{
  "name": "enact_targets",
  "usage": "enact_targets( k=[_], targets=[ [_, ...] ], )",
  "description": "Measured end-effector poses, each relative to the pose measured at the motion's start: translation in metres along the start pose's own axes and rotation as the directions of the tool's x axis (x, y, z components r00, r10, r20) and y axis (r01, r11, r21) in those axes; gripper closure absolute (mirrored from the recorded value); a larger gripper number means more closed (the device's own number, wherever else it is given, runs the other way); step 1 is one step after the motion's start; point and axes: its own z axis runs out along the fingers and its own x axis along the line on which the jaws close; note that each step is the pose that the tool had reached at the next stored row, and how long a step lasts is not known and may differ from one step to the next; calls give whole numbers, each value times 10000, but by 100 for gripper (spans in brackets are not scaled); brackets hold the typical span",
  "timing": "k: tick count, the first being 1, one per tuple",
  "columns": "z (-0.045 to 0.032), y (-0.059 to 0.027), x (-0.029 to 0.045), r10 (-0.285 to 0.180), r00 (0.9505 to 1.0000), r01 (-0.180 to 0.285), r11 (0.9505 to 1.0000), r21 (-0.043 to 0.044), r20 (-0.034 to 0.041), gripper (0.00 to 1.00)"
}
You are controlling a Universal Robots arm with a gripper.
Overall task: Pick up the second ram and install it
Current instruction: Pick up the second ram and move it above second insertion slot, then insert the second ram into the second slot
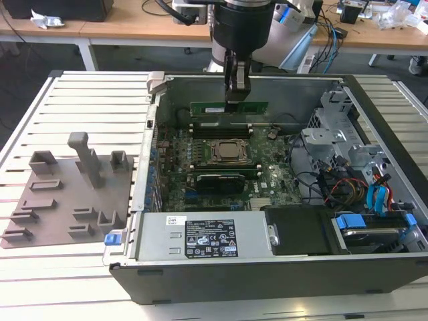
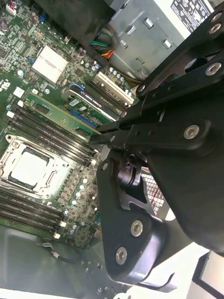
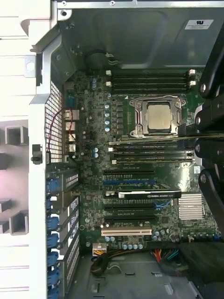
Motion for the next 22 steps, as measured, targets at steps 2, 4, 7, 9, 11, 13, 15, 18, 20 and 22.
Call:
enact_targets(
  k=[2, 4, 7, 9, 11, 13, 15, 18, 20, 22],
  targets=[
    [0, 0, 0, 0, 10000, 0, 10000, 0, 0, 86],
    [0, -1, 0, 0, 10000, 0, 10000, 0, 0, 86],
    [0, -1, 0, 1, 10000, -1, 10000, 0, 0, 86],
    [0, -2, 0, 0, 10000, 0, 10000, 0, 0, 86],
    [0, -8, 0, -2, 10000, 2, 10000, 0, 0, 86],
    [32, -43, 0, 1, 10000, -1, 10000, -15, -2, 86],
    [168, -66, 8, 2, 10000, -2, 10000, -26, -2, 86],
    [302, -68, 13, 2, 10000, -2, 10000, -26, -2, 86],
    [367, -68, 16, 1, 10000, -1, 10000, -25, -1, 86],
    [428, -68, 18, 1, 10000, -1, 10000, -25, -1, 86]
  ],
)
